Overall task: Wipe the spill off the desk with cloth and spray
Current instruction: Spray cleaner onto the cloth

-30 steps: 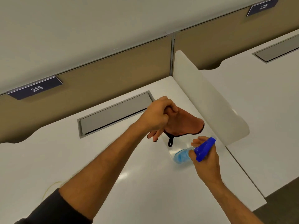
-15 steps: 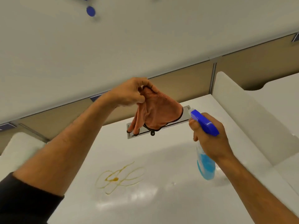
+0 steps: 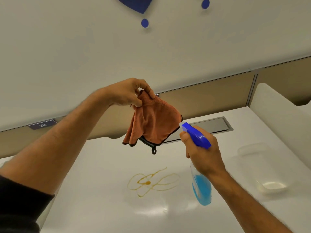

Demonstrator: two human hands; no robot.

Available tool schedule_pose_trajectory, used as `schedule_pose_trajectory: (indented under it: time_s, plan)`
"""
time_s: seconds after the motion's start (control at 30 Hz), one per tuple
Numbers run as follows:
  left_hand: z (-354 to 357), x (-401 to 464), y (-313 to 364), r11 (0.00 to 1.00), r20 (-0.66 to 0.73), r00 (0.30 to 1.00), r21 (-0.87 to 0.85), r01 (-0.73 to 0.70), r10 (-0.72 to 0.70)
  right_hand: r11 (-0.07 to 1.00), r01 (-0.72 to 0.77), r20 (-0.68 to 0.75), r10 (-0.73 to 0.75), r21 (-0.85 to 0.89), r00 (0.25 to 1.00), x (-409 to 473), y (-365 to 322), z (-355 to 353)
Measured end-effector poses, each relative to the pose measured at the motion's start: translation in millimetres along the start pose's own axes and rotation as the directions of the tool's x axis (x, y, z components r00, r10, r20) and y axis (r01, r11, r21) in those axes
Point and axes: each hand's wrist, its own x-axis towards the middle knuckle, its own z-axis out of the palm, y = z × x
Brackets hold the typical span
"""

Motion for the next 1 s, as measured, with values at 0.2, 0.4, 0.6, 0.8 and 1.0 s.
schedule_pose_trajectory:
  time_s: [0.2,0.4,0.6,0.8,1.0]
  plan:
    - [-8,-18,-14,0.999,-0.031,0.998,-0.013,0.048,-0.049,0.998,0.051,-0.012,-0.051,-0.032,0.999,-23,-12,24]
    - [-11,-30,-19,0.997,-0.045,0.996,-0.040,0.071,-0.073,0.995,-0.059,-0.043,0.056,-0.085,0.997,-38,8,14]
    - [-8,-36,-19,0.997,-0.035,0.998,-0.048,0.055,-0.056,0.989,-0.145,-0.170,0.141,-0.011,0.975,-24,0,11]
    - [0,-35,-15,0.997,-0.031,0.999,-0.061,0.040,-0.042,0.998,-0.022,-0.083,0.017,-0.053,0.996,-29,-10,34]
    - [3,-35,-9,0.998,-0.031,0.999,-0.068,0.014,-0.016,0.989,-0.123,-0.085,0.116,-0.082,0.990,-30,9,34]
